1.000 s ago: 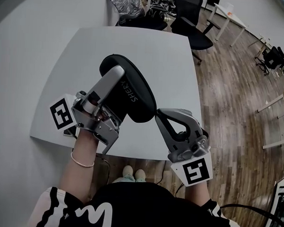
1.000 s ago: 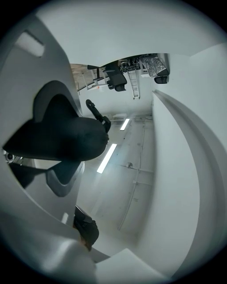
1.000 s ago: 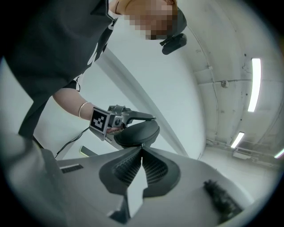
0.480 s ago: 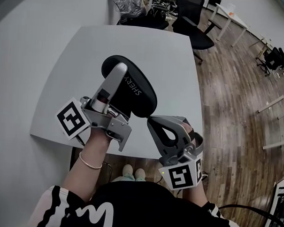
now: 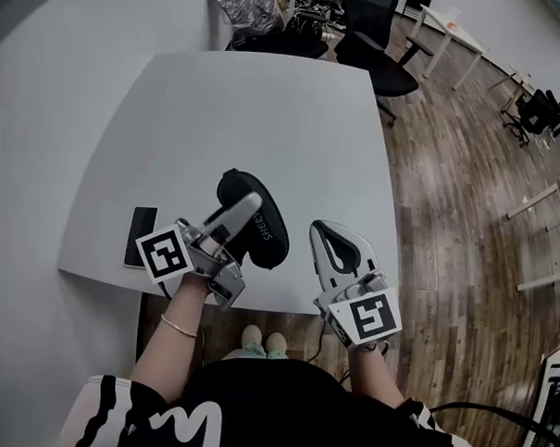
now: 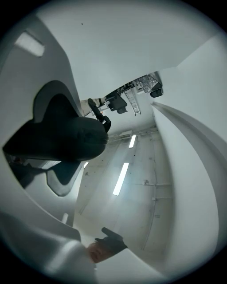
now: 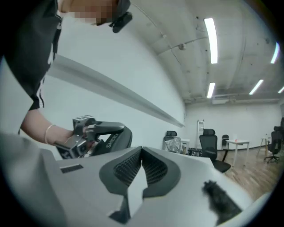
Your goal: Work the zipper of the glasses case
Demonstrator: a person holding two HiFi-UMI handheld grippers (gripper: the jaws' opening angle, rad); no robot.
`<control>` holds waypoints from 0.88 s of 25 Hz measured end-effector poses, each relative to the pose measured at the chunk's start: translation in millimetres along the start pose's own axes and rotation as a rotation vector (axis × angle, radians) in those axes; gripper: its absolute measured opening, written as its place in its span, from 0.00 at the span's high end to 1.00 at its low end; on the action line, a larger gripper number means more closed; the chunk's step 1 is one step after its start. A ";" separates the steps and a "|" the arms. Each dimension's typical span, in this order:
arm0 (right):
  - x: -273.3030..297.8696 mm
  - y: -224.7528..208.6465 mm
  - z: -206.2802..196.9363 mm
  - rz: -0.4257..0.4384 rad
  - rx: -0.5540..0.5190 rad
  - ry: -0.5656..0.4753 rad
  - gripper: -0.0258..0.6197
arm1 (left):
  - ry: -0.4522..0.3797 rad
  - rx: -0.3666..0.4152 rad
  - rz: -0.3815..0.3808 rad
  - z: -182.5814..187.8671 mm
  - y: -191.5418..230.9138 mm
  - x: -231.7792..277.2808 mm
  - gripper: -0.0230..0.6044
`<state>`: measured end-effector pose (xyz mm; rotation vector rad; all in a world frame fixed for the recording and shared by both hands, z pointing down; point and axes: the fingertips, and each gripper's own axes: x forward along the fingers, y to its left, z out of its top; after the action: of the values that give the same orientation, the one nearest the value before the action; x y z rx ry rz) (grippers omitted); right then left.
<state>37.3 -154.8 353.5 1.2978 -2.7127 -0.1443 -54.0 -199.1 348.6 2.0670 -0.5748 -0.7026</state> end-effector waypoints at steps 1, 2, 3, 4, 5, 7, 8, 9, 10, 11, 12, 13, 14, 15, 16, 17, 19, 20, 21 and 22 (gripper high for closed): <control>8.2 -5.3 -8.5 -0.047 0.039 0.029 0.95 | 0.023 0.018 0.026 -13.7 11.1 -0.5 0.53; 15.4 -8.6 -18.6 -0.083 0.063 0.060 0.95 | 0.038 0.064 0.079 -25.7 24.8 -2.5 0.53; 21.4 -10.7 -28.5 -0.112 0.078 0.087 0.95 | 0.041 0.138 0.163 -34.9 40.2 -6.5 0.53; 26.5 -11.7 -36.6 -0.134 0.091 0.100 0.95 | 0.030 0.232 0.260 -41.0 54.2 -11.8 0.53; 30.7 -12.0 -42.2 -0.147 0.107 0.098 0.95 | 0.011 0.338 0.349 -44.4 63.1 -16.8 0.53; 36.9 -13.2 -43.1 -0.165 0.144 0.070 0.95 | -0.026 0.574 0.463 -46.0 62.9 -21.1 0.53; 39.5 -14.9 -40.0 -0.175 0.156 0.054 0.95 | -0.038 0.687 0.496 -44.9 57.7 -20.3 0.53; 41.9 -17.0 -36.2 -0.186 0.161 0.041 0.95 | -0.047 0.779 0.519 -43.3 52.0 -18.6 0.53; 43.7 -19.2 -32.5 -0.197 0.162 0.031 0.95 | -0.055 0.843 0.535 -41.5 46.8 -16.6 0.53; 44.7 -21.0 -29.5 -0.207 0.164 0.025 0.95 | -0.064 0.883 0.546 -39.3 42.0 -14.7 0.53; 44.9 -22.5 -27.2 -0.217 0.168 0.020 0.95 | -0.076 0.909 0.551 -36.6 37.7 -13.0 0.53; 44.8 -23.7 -25.5 -0.227 0.172 0.015 0.95 | -0.088 0.928 0.557 -33.5 34.8 -11.6 0.53; 45.1 -24.3 -24.3 -0.236 0.172 0.010 0.95 | -0.097 0.942 0.562 -30.0 34.4 -10.3 0.53; 46.6 -24.0 -23.3 -0.241 0.168 0.006 0.95 | -0.104 0.947 0.568 -26.0 35.8 -9.0 0.53; 49.4 -22.5 -22.4 -0.242 0.160 0.004 0.95 | -0.111 0.948 0.574 -21.5 37.7 -7.8 0.53; 52.5 -20.0 -21.5 -0.238 0.152 0.003 0.95 | -0.118 0.950 0.578 -16.9 38.8 -6.9 0.53; 54.9 -14.8 -19.4 -0.228 0.140 -0.002 0.95 | -0.133 0.962 0.586 -10.8 37.3 -6.2 0.53; 53.5 -13.5 -18.3 -0.226 0.138 -0.007 0.95 | -0.141 0.969 0.592 -9.7 35.6 -6.0 0.53; 51.3 -13.2 -16.9 -0.228 0.137 -0.014 0.95 | -0.148 0.973 0.598 -9.3 34.0 -5.8 0.53; 49.3 -13.4 -15.1 -0.231 0.137 -0.021 0.95 | -0.153 0.979 0.606 -9.1 32.8 -5.7 0.53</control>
<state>19.4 -202.1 370.3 1.6547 -2.6223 0.0060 -56.7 -207.7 381.9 2.4634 -1.8103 -0.2028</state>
